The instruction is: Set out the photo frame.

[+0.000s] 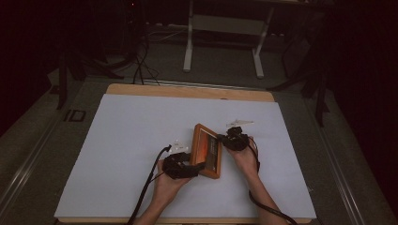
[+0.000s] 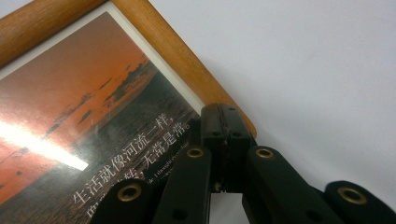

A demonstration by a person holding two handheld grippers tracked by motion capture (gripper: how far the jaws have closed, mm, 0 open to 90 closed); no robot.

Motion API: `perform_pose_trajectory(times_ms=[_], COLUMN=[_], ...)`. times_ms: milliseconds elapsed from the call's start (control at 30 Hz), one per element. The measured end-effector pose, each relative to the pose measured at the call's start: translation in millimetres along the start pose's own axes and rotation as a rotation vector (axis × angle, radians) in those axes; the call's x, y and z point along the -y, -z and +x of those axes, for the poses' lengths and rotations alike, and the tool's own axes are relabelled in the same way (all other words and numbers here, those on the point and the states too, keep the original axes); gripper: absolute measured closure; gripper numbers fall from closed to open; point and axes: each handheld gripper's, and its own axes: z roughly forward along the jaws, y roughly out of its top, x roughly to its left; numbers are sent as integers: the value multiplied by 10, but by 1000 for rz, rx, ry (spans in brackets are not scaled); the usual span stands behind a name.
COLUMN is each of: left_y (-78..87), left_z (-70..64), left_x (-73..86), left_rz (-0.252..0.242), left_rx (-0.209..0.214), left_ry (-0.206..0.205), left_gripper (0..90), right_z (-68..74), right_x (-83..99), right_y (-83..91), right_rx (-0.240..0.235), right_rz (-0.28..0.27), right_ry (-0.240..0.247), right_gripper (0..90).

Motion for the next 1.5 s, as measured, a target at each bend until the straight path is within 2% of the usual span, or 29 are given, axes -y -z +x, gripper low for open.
perform_pose_trajectory(times_ms=[233, 367, 533, 900, 1033, 1200, 1367, 1500], left_y=[-9, -11, -17, -52, -70, -84, -82, -58], left_z=[-4, -20, -40, -103, -155, -178, -178, -114], left_x=[-19, -39, -102, -208, -260, -333, -371, -399], left_rz=[10, 9, 19, -5, -11, -11, -10, -6], left_rx=[-2, 9, 1, -4, -10, 8, 17, 38], left_ry=[37, 40, 40, 45, 28, 11, -23, -47], left_gripper=[427, 447, 492, 604, 637, 671, 687, 689], right_z=[-1, 2, -30, -177, -249, -290, -317, -339], right_x=[2, -3, 9, 114, 129, 128, 145, 175], right_y=[1, 5, 38, 316, 504, 661, 745, 762], right_rx=[0, 7, 25, 54, 69, 73, 72, 78], right_rz=[0, 4, 8, -21, -50, -74, -76, -65], right_ry=[0, 9, 12, 11, 12, 20, 37, 38], right_gripper=[900, 900, 900, 900, 900, 900, 898, 898])
